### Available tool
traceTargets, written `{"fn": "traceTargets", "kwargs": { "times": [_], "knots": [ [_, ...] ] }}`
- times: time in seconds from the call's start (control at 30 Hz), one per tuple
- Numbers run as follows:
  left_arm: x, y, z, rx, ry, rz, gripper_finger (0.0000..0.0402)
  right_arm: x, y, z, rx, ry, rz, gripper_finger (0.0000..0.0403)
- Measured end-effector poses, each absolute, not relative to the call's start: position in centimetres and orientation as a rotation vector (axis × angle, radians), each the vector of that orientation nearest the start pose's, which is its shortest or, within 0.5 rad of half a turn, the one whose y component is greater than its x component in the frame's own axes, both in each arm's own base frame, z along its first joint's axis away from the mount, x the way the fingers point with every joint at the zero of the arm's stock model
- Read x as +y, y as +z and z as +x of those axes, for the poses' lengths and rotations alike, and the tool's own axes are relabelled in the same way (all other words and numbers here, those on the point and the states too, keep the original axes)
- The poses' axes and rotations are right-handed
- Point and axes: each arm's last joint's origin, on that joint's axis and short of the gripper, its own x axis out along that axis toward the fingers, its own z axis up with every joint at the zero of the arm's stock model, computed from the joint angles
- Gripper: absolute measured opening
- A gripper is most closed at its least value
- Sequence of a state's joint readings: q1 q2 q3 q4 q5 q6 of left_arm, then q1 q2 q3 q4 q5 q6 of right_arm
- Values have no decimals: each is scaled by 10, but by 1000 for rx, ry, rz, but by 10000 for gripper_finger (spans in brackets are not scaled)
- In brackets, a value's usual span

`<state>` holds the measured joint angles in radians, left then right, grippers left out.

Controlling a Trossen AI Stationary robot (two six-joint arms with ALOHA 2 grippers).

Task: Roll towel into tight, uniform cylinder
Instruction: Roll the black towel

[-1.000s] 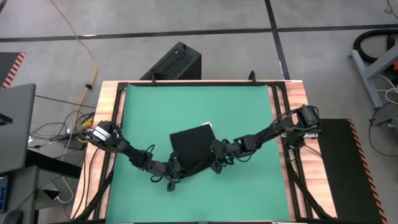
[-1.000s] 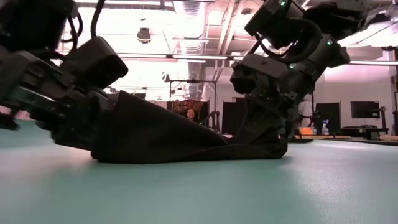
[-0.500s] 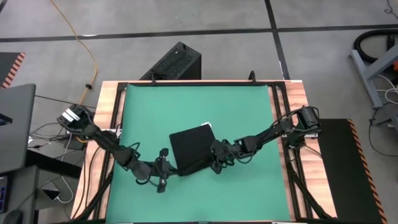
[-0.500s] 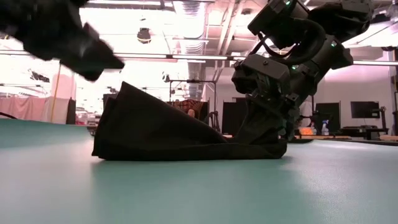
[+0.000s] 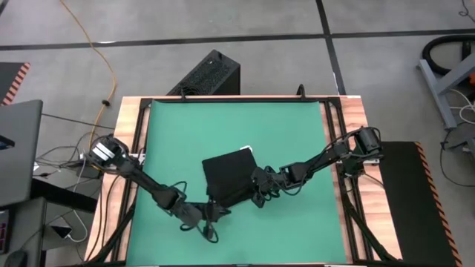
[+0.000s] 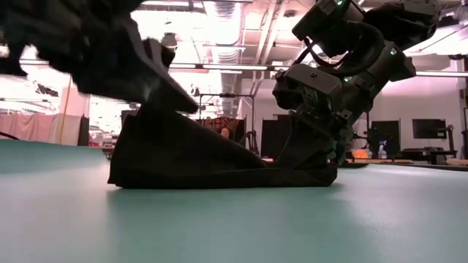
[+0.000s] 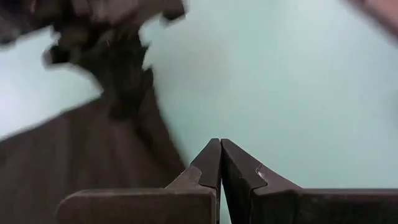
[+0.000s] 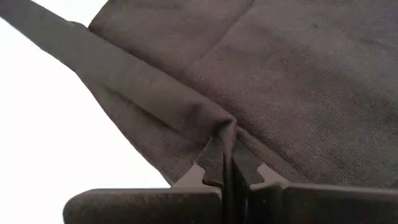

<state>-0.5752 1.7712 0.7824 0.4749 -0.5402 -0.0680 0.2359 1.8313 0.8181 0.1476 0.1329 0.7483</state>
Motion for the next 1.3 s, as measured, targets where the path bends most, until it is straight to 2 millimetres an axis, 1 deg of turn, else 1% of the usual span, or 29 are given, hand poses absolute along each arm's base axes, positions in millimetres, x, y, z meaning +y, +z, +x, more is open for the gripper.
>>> {"fn": "traceTargets", "kwargs": {
  "times": [0.2, 0.43, 0.57, 0.73, 0.9, 1.13, 1.3],
  "knots": [
    [-161, 131, 283, 504, 105, 195, 0, 76, 109, 322, 840, -218, 539, 16],
    [-160, 129, 281, 509, 117, 176, 0, 79, 109, 322, 838, -203, 526, 16],
    [-156, 126, 279, 541, 166, 204, 0, 80, 109, 322, 840, -201, 521, 17],
    [-152, 123, 278, 570, 197, 187, 0, 80, 109, 322, 838, -199, 519, 18],
    [-151, 122, 278, 575, 195, 186, 0, 83, 110, 322, 821, -164, 448, 35],
    [-151, 120, 276, 598, 191, 166, 0, 94, 127, 315, 761, -167, 307, 71],
    [-148, 120, 278, 601, 199, 171, 0, 98, 150, 306, 746, -133, 283, 91]
  ]
}}
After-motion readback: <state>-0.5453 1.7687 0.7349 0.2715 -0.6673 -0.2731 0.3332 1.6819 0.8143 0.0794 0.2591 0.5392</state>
